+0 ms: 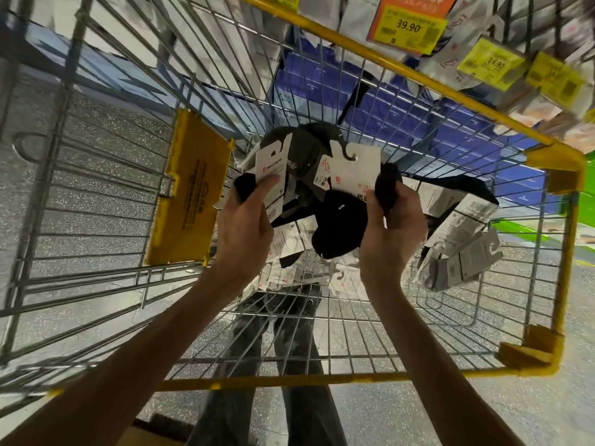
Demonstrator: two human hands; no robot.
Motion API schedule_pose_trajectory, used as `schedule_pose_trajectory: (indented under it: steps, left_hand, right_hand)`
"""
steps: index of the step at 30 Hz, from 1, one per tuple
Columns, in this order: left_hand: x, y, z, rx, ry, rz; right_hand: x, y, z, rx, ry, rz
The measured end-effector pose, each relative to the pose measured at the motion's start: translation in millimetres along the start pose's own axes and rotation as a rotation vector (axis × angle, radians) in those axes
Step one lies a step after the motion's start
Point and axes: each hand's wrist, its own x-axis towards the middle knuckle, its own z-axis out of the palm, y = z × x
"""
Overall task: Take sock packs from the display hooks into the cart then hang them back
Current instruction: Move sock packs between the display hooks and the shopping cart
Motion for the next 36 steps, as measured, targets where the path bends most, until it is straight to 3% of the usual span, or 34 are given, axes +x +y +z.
schedule_pose_trajectory:
  steps: [8,14,19,22,26,30,34,36]
  left_hand:
    - [1,20,4,-0.181,-0.001,-0.006]
    - [0,19,18,-0.196,-0.110,-0.092]
    - [-5,19,19,-0.115,0.032,-0.113]
    - [-8,27,18,-0.180,0.017,-0.088]
    - [-8,52,24,-0.521,-0.065,-0.157]
    - [-2,48,23,-0.953,-0.048,-0.459]
    - [-3,11,25,-0.821,0.031,-0.543]
    - [-1,5,25,-0.666,0.083,-0.503]
  right_hand:
    - [-20,-2,3,0.117,-0.222,-0.069]
    - [-23,-11,7,0.129,-0.163,-0.076]
    - [-22,-8,8,-0.012,-0.008,-0.175]
    - [-20,1,12,-0.075,0.000,-0.311]
    - [-33,7,28,-0.257,-0.129,-0.525]
    - [-50,3,33,-0.518,-0.357,-0.604]
    - [-58,17,29,-0.516,-0.813,-0.466]
    - [-62,34,26,-0.618,-0.864,-0.502]
